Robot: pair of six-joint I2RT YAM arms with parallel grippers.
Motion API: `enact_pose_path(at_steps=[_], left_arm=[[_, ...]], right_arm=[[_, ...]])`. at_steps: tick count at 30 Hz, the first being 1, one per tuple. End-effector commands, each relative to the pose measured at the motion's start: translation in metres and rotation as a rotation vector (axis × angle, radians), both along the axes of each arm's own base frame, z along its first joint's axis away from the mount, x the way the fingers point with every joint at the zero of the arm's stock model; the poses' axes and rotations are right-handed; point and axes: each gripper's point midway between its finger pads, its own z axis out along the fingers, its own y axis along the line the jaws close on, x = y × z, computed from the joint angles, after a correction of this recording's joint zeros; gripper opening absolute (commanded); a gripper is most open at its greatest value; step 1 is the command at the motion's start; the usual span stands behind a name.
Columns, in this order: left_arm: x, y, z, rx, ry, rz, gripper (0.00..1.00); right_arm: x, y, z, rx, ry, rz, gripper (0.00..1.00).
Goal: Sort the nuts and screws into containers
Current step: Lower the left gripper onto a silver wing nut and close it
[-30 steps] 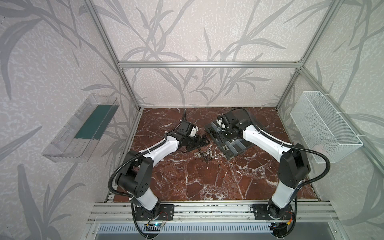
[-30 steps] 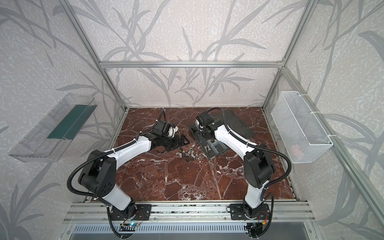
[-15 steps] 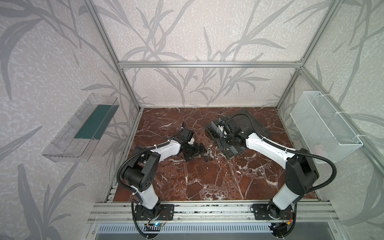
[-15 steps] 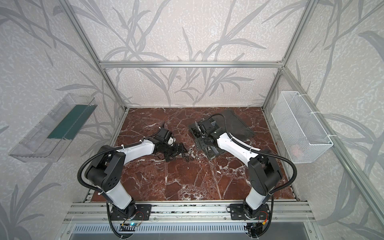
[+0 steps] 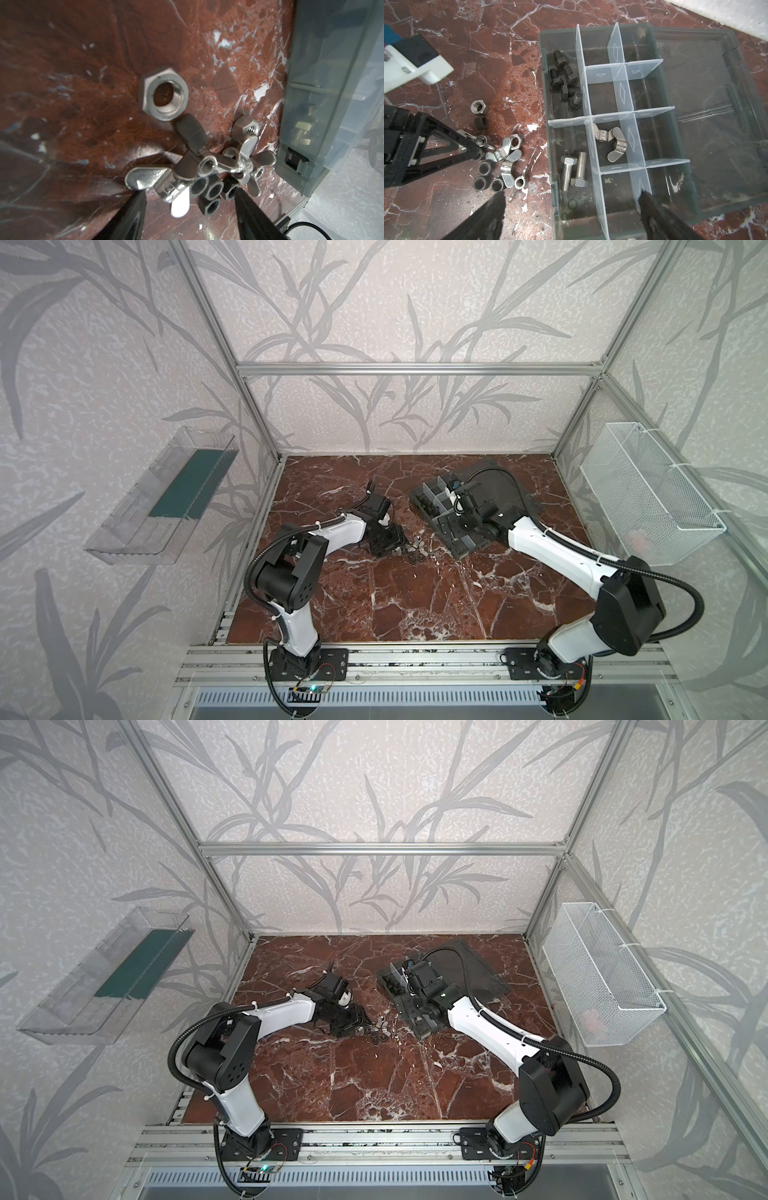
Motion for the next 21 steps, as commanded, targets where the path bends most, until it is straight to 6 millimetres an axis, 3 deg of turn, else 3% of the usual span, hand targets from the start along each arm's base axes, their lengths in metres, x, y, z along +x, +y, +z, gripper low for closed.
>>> enact_pose_path(at_steps=[1, 9, 21], left_arm=[[-0.006, 0.015, -0.021, 0.097, 0.051, -0.021, 0.59], [0.0, 0.035, -0.022, 0.205, 0.039, -0.047, 0.41], [-0.004, 0.032, -0.03, 0.261, 0.036, -0.09, 0.37]], right_arm=[[0.0, -0.004, 0.006, 0.014, -0.035, -0.008, 0.99], [-0.006, -0.006, 0.003, 0.029, -0.031, -0.009, 0.99], [-0.015, -0.014, 0.002, 0.015, -0.028, -0.009, 0.99]])
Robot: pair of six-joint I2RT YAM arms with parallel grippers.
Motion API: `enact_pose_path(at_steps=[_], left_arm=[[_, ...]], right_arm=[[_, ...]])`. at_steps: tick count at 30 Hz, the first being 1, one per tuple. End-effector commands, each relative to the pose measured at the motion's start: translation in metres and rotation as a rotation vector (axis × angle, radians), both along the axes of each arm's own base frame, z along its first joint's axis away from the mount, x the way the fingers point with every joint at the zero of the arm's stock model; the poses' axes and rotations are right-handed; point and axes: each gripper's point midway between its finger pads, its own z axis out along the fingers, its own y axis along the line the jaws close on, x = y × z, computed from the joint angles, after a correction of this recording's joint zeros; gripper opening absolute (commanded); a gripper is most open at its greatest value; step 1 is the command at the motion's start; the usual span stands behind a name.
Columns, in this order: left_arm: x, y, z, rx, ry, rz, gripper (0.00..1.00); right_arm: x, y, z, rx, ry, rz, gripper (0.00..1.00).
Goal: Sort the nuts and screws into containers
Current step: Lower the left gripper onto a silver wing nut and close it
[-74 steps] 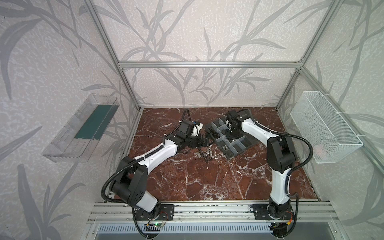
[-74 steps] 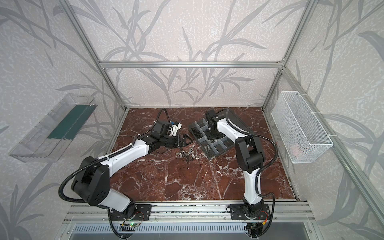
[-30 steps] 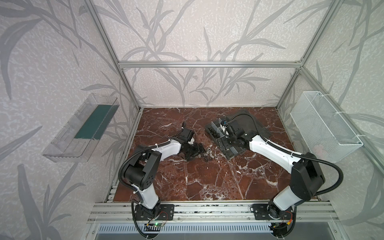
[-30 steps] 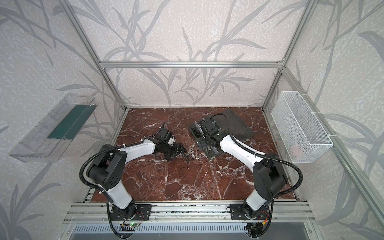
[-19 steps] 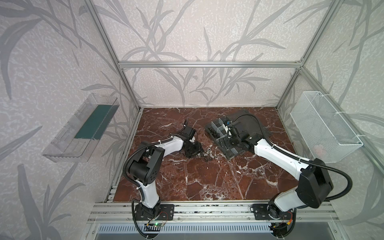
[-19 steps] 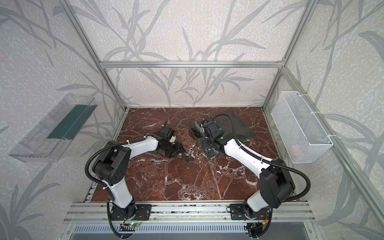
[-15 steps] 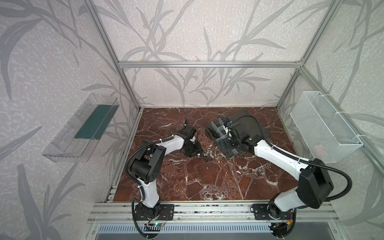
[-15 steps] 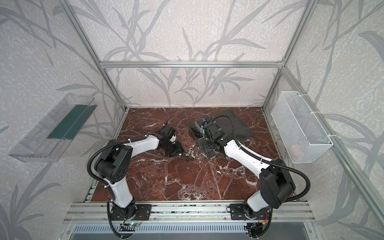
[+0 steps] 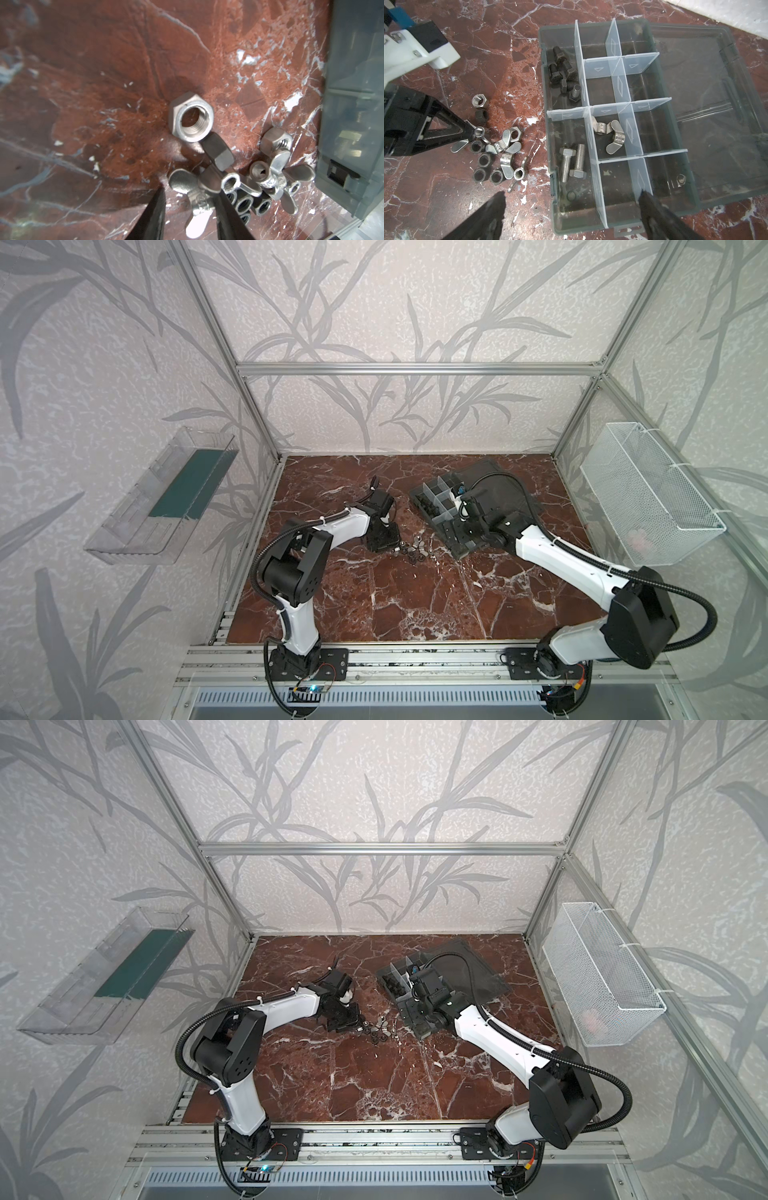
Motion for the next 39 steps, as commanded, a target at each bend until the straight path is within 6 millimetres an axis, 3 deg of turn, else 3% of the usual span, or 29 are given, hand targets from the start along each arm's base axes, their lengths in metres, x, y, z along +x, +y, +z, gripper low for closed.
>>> enact_pose_path(at_steps=[1, 19, 24, 27, 39], left_arm=[[-0.012, 0.013, -0.022, 0.096, 0.067, -0.014, 0.36], [-0.022, 0.014, -0.021, 0.273, 0.044, -0.138, 0.31], [-0.02, 0.009, -0.023, 0.256, 0.043, -0.145, 0.17], [-0.016, 0.002, -0.013, 0.206, -0.004, -0.137, 0.13], [0.007, -0.026, 0.055, 0.066, -0.17, -0.181, 0.14]], right_arm=[[-0.003, -0.005, 0.002, 0.004, -0.008, -0.011, 0.99], [-0.004, -0.005, 0.0, 0.009, -0.004, -0.014, 0.99], [-0.006, -0.008, 0.002, 0.011, -0.011, -0.02, 0.99], [-0.006, -0.012, 0.005, 0.013, -0.024, -0.028, 0.99], [-0.003, -0.022, 0.018, 0.158, 0.001, -0.078, 0.99]])
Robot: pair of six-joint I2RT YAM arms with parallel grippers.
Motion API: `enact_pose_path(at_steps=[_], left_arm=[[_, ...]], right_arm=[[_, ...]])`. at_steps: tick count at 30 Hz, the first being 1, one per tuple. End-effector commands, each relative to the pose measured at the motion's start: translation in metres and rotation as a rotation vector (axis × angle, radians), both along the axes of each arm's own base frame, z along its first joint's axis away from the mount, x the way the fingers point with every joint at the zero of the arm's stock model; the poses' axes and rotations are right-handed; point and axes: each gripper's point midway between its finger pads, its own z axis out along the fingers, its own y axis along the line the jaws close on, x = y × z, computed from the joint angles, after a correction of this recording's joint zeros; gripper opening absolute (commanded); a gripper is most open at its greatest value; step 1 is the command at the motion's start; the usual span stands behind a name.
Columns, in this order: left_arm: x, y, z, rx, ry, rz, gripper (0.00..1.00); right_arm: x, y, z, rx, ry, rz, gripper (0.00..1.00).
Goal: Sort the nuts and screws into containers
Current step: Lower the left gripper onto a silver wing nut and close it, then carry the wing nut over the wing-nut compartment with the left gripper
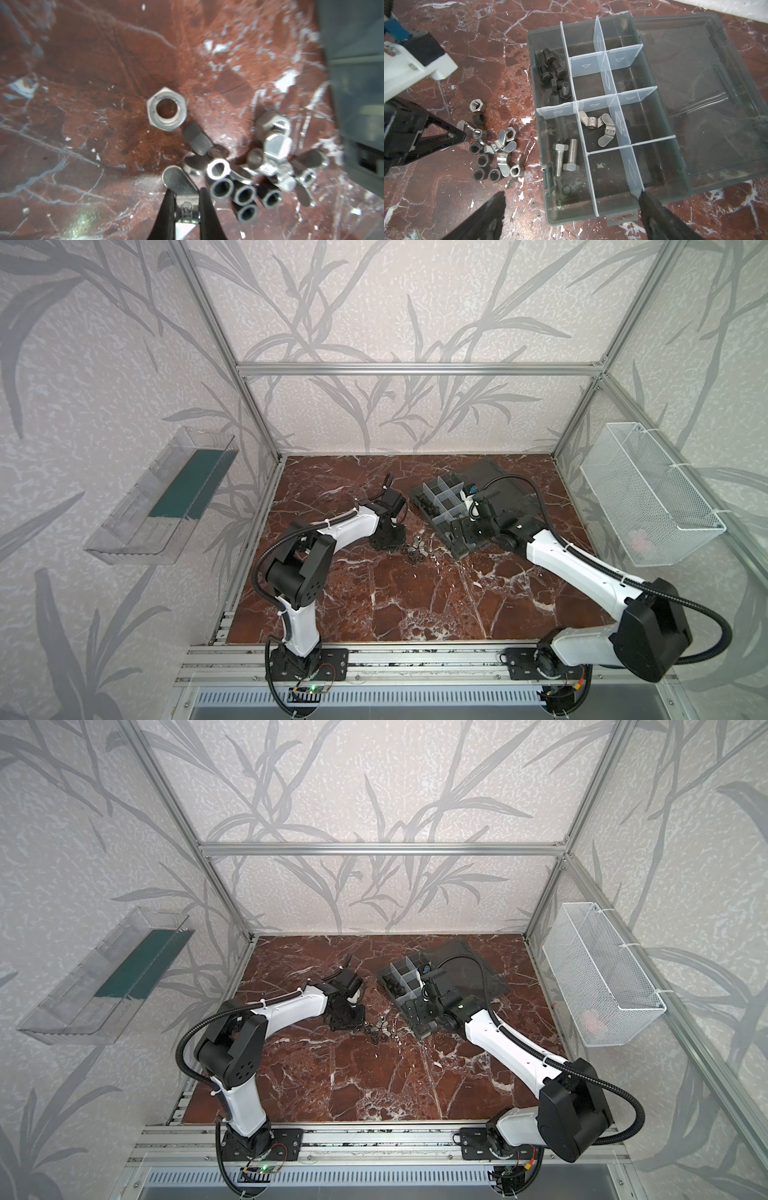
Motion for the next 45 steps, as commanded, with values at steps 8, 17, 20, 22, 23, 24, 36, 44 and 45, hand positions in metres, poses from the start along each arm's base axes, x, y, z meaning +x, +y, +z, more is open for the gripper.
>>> enact_pose_path(at_steps=[8, 17, 20, 22, 23, 24, 36, 44, 45], left_arm=[[0.029, -0.041, 0.073, -0.152, -0.166, -0.095, 0.13], [0.054, -0.104, 0.09, -0.26, -0.223, -0.185, 0.12], [0.061, -0.126, 0.094, -0.291, -0.234, -0.2, 0.13], [0.065, -0.137, 0.095, -0.312, -0.244, -0.203, 0.13], [0.067, -0.143, 0.096, -0.317, -0.25, -0.206, 0.13], [0.068, -0.148, 0.096, -0.321, -0.256, -0.211, 0.13], [0.082, -0.208, 0.086, -0.367, -0.286, -0.255, 0.14], [0.085, -0.236, 0.065, -0.382, -0.261, -0.267, 0.15], [0.087, -0.237, 0.065, -0.372, -0.267, -0.265, 0.16]], right_arm=[[-0.002, -0.012, 0.028, 0.104, -0.034, -0.041, 0.99], [-0.003, -0.037, 0.045, 0.142, -0.074, -0.122, 0.99], [-0.006, -0.045, 0.048, 0.143, -0.087, -0.145, 0.99], [-0.008, -0.051, 0.051, 0.143, -0.101, -0.16, 0.99], [-0.01, -0.054, 0.052, 0.145, -0.105, -0.167, 0.99], [-0.011, -0.056, 0.053, 0.148, -0.106, -0.174, 0.99], [-0.025, -0.06, 0.057, 0.194, -0.088, -0.189, 0.99], [-0.032, -0.066, 0.058, 0.186, -0.084, -0.197, 0.99], [-0.033, -0.067, 0.058, 0.186, -0.083, -0.199, 0.99]])
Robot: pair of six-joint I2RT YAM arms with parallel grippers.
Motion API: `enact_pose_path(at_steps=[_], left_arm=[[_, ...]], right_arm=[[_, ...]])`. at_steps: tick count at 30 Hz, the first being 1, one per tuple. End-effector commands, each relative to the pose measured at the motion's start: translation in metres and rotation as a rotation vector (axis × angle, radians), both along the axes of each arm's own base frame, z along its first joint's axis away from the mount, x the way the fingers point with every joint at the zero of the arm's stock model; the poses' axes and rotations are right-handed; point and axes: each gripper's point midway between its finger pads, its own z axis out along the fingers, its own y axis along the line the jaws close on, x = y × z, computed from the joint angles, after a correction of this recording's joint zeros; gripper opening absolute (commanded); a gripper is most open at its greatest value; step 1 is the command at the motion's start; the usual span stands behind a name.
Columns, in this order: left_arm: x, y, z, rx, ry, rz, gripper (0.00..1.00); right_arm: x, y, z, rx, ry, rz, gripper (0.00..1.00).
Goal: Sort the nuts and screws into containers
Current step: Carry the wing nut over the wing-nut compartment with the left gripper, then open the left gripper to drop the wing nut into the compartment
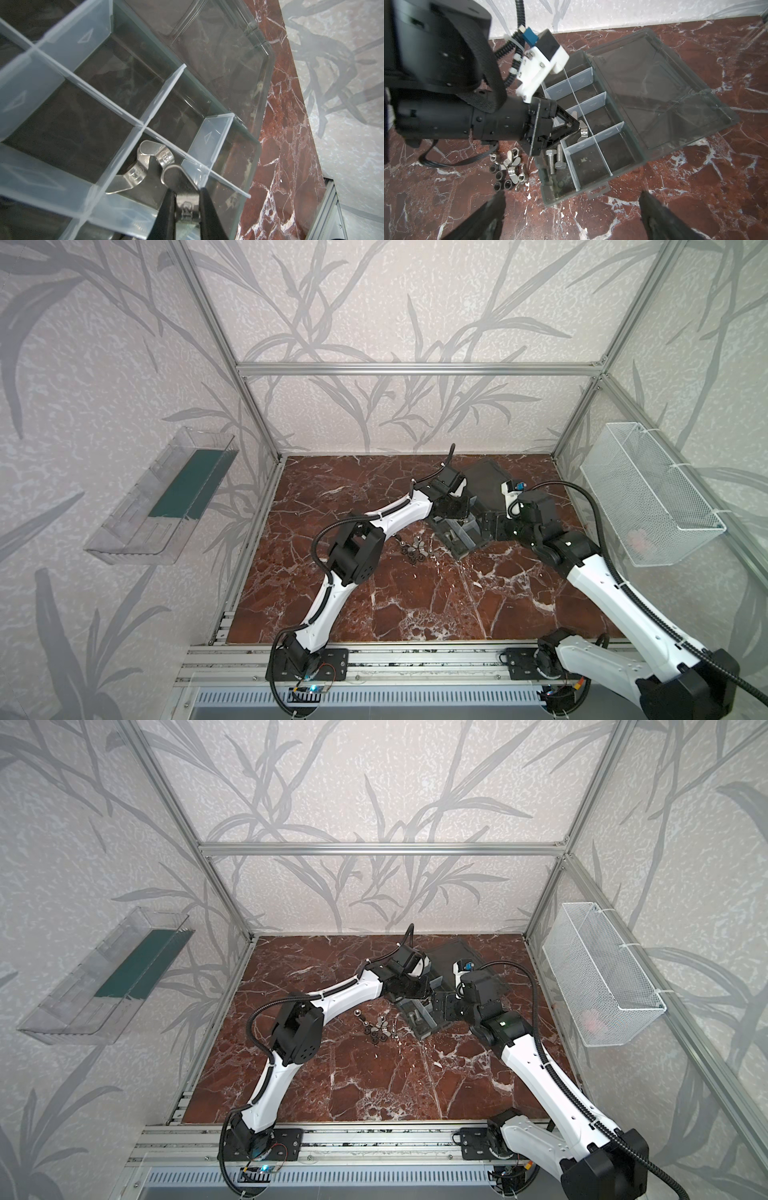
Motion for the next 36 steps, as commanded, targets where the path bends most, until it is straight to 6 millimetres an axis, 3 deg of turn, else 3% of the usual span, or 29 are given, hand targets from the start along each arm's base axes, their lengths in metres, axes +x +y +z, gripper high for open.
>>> enact_pose_path(at_steps=[1, 7, 12, 18, 24, 30, 36], left_arm=[[0.004, -0.009, 0.012, -0.014, -0.025, 0.003, 0.16], [0.002, -0.005, 0.003, 0.013, -0.008, 0.009, 0.25], [0.002, -0.001, 0.008, 0.03, -0.019, 0.017, 0.34], [0.004, 0.001, 0.034, 0.0, -0.053, 0.015, 0.52], [-0.001, 0.022, 0.064, 0.021, -0.093, 0.003, 0.72], [-0.005, 0.062, 0.092, 0.013, -0.147, 0.052, 0.81], [-0.01, 0.133, 0.11, -0.017, -0.206, 0.216, 0.94]], right_arm=[[-0.009, -0.006, -0.005, -0.001, 0.021, -0.011, 0.99], [-0.009, -0.006, -0.009, 0.0, 0.031, -0.01, 0.99], [-0.006, -0.002, -0.009, 0.009, 0.035, 0.003, 0.99], [-0.001, -0.002, -0.004, -0.002, 0.015, 0.007, 0.99], [0.01, 0.0, 0.002, 0.007, 0.0, -0.007, 0.99], [0.022, 0.007, 0.009, 0.02, -0.017, 0.004, 0.99], [0.036, 0.013, 0.004, -0.012, 0.002, 0.009, 0.99]])
